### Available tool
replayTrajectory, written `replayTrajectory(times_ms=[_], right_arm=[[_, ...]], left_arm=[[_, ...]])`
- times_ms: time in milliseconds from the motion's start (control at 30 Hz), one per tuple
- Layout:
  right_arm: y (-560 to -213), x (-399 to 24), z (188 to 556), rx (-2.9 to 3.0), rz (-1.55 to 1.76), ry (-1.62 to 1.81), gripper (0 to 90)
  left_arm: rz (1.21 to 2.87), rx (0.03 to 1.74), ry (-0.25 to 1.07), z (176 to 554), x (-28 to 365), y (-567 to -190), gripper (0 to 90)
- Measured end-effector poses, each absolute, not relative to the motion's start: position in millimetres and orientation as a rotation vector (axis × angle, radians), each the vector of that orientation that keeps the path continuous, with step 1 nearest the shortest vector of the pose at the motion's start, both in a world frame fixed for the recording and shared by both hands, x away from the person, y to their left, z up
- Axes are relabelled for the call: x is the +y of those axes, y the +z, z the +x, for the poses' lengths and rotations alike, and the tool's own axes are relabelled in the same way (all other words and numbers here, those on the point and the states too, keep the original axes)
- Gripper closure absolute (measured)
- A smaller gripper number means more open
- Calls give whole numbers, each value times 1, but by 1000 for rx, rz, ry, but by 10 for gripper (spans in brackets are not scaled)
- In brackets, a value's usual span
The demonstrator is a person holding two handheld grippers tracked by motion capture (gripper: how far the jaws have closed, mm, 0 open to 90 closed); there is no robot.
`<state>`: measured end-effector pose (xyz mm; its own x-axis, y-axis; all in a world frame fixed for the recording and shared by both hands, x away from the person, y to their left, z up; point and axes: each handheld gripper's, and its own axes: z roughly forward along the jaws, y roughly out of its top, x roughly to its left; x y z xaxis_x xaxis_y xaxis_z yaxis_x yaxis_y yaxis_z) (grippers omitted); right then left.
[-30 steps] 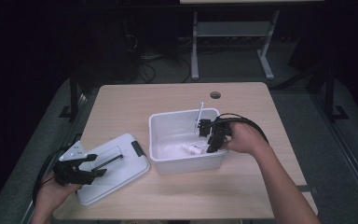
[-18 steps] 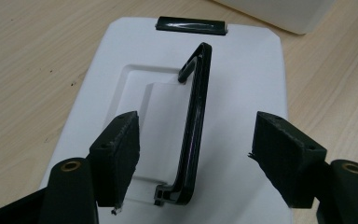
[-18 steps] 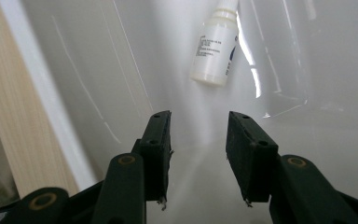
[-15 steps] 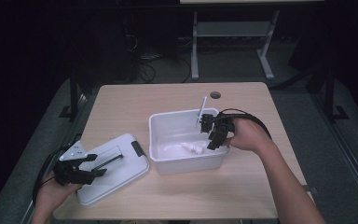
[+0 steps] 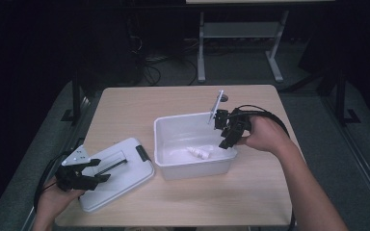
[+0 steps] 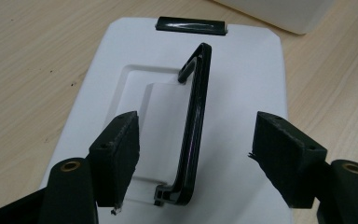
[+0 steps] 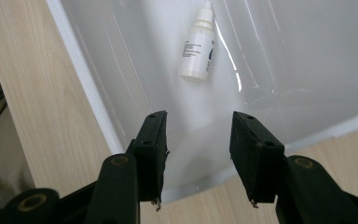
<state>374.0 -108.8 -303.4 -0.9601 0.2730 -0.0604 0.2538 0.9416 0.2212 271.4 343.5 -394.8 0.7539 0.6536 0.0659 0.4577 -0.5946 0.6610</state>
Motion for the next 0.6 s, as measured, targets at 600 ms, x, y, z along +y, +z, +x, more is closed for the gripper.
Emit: replayTrajectory(times_ms=[600], right_arm=[[-285,-141,365,2949,494,359,531]], left_arm=[[2325,829,400,272,341,-396,311]])
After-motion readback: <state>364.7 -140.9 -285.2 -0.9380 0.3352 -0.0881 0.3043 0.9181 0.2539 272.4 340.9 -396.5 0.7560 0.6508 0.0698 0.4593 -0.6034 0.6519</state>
